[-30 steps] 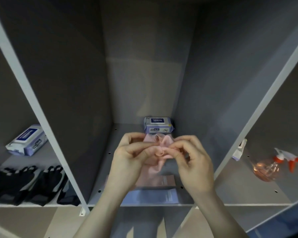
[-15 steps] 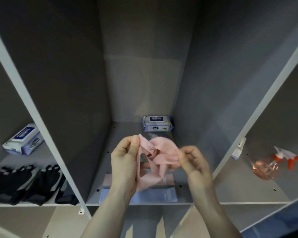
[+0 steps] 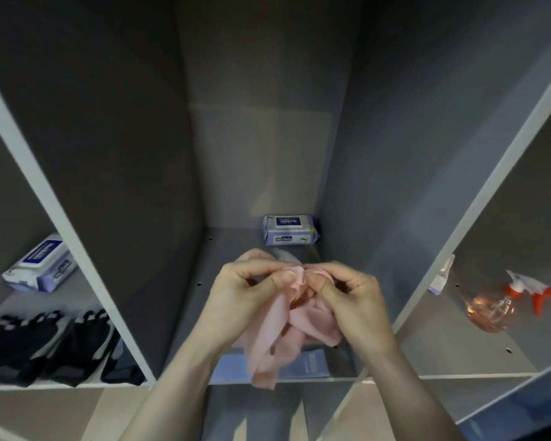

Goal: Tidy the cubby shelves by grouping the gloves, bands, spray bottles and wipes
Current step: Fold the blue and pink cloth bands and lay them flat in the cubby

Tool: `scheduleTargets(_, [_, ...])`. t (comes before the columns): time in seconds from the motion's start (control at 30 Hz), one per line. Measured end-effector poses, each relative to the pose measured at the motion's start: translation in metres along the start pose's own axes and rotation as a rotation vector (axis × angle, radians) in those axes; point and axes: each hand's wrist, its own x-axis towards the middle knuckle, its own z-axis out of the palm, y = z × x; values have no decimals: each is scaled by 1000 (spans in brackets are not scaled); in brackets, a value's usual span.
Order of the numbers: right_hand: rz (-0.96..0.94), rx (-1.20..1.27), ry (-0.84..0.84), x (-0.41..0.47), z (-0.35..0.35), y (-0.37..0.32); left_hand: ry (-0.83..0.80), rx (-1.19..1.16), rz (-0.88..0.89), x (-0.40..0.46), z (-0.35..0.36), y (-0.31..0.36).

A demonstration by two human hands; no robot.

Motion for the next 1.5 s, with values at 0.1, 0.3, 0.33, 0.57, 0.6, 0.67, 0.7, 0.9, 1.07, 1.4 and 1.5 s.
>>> scheduleTargets(0.1, [148,237,89,1,6,6,109,25,48,2,-2,-2])
scheduleTargets(0.3, [338,526,307,12,-9,10,243,-249,-32,0,-16,-12])
scheduleTargets(0.33, [349,558,341,14,-17,11,281,-286,-45,0,-23,-13])
scheduleTargets(0.57, [385,518,-22,13,-13,5,249,-305,-106,4,-16,-15])
scheduleTargets(0.6, [396,423,-111,13,-12,5,247,-286,-86,4,-11,-13])
scheduleTargets(0.67, [358,257,-313,10,-8,6,223,-217,-39,4,-2,-9])
scheduleTargets(0.7, [320,186,-383,9,-6,7,190,-194,-18,4,2,-8])
scheduleTargets(0.9, [116,107,-411,19,-2,16,129,-81,54,11,2,-8])
scheduleTargets(1.07, [155,146,-200,21,1,16,66,-205,-113,11,-9,-13])
scheduleTargets(1.4, [392,1039,372,32,-14,15,420,-357,-166,13,-32,-35])
scheduleTargets(1.5, [348,1109,450,31,-11,14,517,-360,-96,16,-30,-32])
